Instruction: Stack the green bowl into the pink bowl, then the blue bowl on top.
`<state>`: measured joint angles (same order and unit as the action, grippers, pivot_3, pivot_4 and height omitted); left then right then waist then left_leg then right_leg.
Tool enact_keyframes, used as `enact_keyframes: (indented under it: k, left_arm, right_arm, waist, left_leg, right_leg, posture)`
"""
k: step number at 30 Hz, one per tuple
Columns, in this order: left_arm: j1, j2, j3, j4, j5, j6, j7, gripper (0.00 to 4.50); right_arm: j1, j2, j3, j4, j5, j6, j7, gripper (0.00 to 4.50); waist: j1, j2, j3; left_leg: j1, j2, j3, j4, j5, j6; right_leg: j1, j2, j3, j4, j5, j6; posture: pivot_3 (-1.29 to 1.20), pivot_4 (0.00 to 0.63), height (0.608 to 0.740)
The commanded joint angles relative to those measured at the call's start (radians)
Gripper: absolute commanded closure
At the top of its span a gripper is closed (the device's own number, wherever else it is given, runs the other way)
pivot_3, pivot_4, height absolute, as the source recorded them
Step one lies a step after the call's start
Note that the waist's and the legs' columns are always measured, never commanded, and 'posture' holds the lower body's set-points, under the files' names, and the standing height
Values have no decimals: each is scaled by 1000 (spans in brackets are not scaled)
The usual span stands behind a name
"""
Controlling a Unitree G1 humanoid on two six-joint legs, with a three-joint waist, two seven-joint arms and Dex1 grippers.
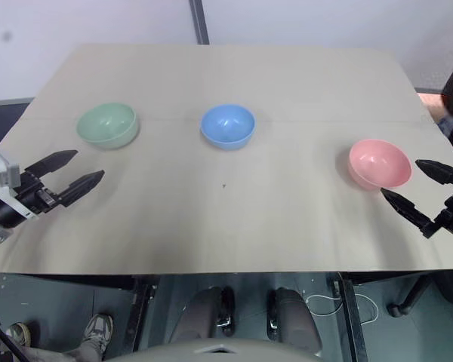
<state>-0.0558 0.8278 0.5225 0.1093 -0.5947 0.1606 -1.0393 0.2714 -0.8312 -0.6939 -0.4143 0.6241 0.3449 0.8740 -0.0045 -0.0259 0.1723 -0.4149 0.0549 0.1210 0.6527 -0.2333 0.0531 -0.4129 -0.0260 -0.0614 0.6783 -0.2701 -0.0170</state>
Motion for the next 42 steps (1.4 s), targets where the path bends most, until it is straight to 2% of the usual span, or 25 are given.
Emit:
enact_keyframes:
  k: [1,9,12,16,20,23,28,31,35,38,42]
  left_arm:
    - [-29,8,15,-18,-20,6,1,49]
    - [-47,-9,-23,-104,-82,41,-84,49]
    - [-47,-15,-40,-142,-120,59,-138,49]
    - [-83,-31,-95,-199,-145,75,-167,49]
    - [-110,-36,-109,-223,-162,88,-182,49]
    - [-92,-21,-110,-252,-192,93,-249,0]
    - [-81,-8,-89,-275,-246,137,-293,0]
    - [-78,-12,-88,-280,-246,141,-293,0]
    - [-88,-30,-86,-266,-248,142,-268,0]
    - [-95,-41,-72,-208,-236,130,-249,0]
    - [-84,-41,-47,-98,-194,87,-255,0]
  right_arm:
    - [-34,-9,-1,-28,6,9,-21,0]
    - [-120,-8,132,-25,-47,59,-96,0]
    - [-153,-36,224,-29,-178,96,-186,0]
    - [-328,-42,464,133,-331,152,-241,0]
    - [-450,-30,592,289,-417,173,-236,0]
    - [-524,-25,645,399,-468,160,-233,857]
    - [-561,-35,647,445,-502,133,-220,3288]
    - [-560,-37,644,442,-519,110,-216,4485]
    - [-564,-25,650,388,-531,59,-206,4485]
    - [-568,22,667,240,-454,56,-141,4485]
    - [-607,119,832,5,-443,123,-112,4485]
  waist:
    - [0,0,0]
    - [-2,0,0]
    - [-3,0,0]
    - [-8,-1,0]
    - [-7,0,0]
    - [-7,0,0]
    - [-7,0,0]
    - [-8,0,0]
    - [-8,0,0]
    - [-12,0,0]
    - [-16,0,0]
  left_leg:
    - [0,0,0,0,0,0]
    - [1,0,0,0,0,0]
    - [1,0,1,1,2,-3]
    - [1,0,1,1,2,-3]
    - [1,0,1,1,2,-3]
    - [0,0,2,1,2,-3]
    - [0,0,2,1,2,-3]
    - [0,0,2,1,2,-3]
    - [1,0,2,2,2,-3]
    - [1,1,2,2,3,-4]
    - [1,3,2,1,3,-5]
  right_leg:
    - [0,0,0,0,0,0]
    - [0,0,0,1,0,1]
    - [0,0,0,1,0,1]
    - [0,0,0,1,0,1]
    - [0,1,0,2,0,0]
    - [0,1,1,1,1,-1]
    - [-1,2,1,1,2,-2]
    - [0,2,1,1,0,0]
    - [0,2,1,2,0,0]
    - [0,2,2,3,0,0]
    - [-1,5,2,3,0,0]
  posture:
    - [0,150,740]
    - [0,150,740]
    - [0,150,740]
    - [0,150,740]
    - [0,150,740]
    - [0,150,740]
    - [0,150,740]
    - [0,150,740]
    - [0,150,740]
    - [0,150,740]
    - [0,150,740]
